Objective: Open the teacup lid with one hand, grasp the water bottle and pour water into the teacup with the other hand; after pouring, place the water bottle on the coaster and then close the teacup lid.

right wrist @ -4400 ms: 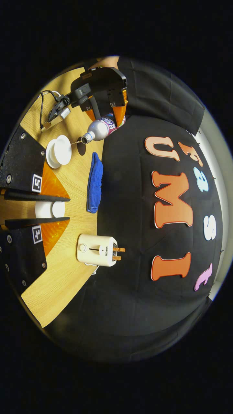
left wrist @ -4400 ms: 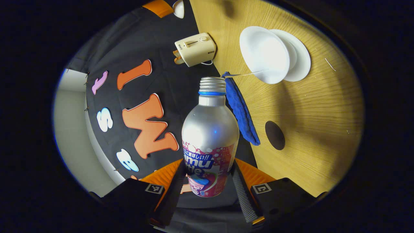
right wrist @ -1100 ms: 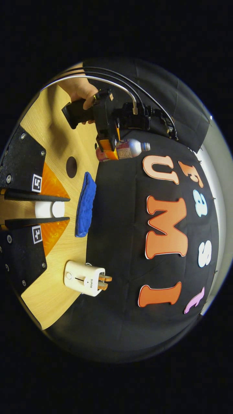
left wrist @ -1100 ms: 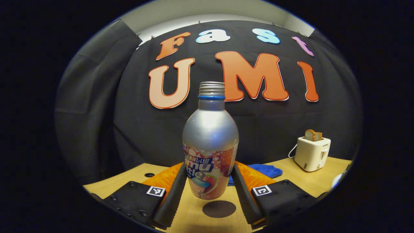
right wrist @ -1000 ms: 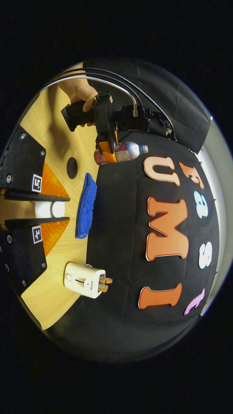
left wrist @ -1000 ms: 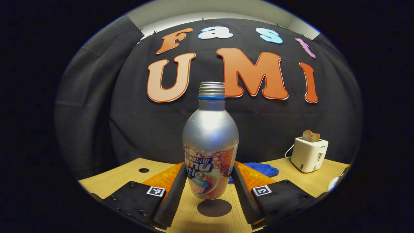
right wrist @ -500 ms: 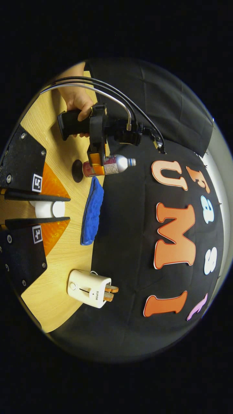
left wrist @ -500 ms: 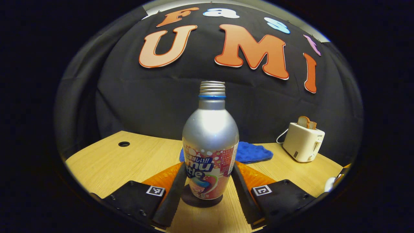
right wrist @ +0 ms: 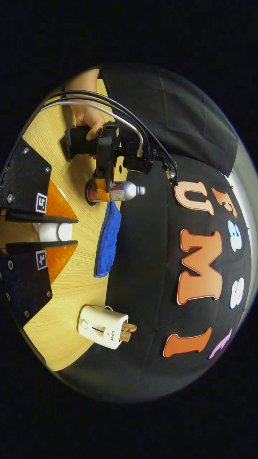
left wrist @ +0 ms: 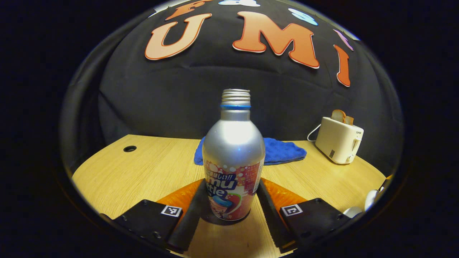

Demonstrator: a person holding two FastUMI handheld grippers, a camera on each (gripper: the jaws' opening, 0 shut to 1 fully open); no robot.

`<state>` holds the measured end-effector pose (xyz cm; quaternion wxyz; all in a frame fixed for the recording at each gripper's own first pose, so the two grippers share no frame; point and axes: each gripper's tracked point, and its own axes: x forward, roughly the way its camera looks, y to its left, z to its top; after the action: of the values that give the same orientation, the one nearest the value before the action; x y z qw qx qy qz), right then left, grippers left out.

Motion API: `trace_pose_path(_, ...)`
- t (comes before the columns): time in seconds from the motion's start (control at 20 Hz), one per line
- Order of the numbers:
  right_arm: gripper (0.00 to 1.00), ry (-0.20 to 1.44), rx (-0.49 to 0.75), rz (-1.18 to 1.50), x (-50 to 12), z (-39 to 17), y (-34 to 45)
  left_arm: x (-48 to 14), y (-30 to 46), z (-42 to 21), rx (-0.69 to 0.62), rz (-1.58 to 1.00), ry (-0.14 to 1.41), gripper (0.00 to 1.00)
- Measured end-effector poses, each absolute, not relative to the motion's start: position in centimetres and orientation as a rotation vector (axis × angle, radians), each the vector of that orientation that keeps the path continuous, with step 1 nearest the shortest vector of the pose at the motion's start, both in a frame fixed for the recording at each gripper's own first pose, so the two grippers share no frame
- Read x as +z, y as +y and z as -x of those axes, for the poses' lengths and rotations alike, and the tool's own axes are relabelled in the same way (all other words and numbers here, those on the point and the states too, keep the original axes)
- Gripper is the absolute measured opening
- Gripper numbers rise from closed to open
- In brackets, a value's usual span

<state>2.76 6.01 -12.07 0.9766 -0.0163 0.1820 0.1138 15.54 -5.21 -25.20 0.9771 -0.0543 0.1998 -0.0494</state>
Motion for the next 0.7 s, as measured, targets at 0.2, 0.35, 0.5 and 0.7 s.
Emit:
trace_pose_path(0.2, 0.23, 0.379, 0.238, 0.038, -12.6, -2.8, 6.4, -25.4, -5.1, -15.4, -0.107, 0.111, 0.397, 0.96)
trace_pose_path(0.35, 0.23, 0.377, 0.248, 0.038, -12.8, -2.8, 7.1, -25.4, -5.0, -14.7, -0.125, 0.102, 0.416, 0.99)
trace_pose_path(0.5, 0.23, 0.378, 0.257, 0.039, -13.2, -2.9, 7.5, -24.4, -5.0, -13.5, -0.141, 0.092, 0.398, 0.99)
trace_pose_path(0.7, 0.23, 0.387, 0.277, 0.030, -14.2, -3.1, 8.6, -22.5, -4.9, -11.0, -0.150, 0.075, 0.351, 0.99)
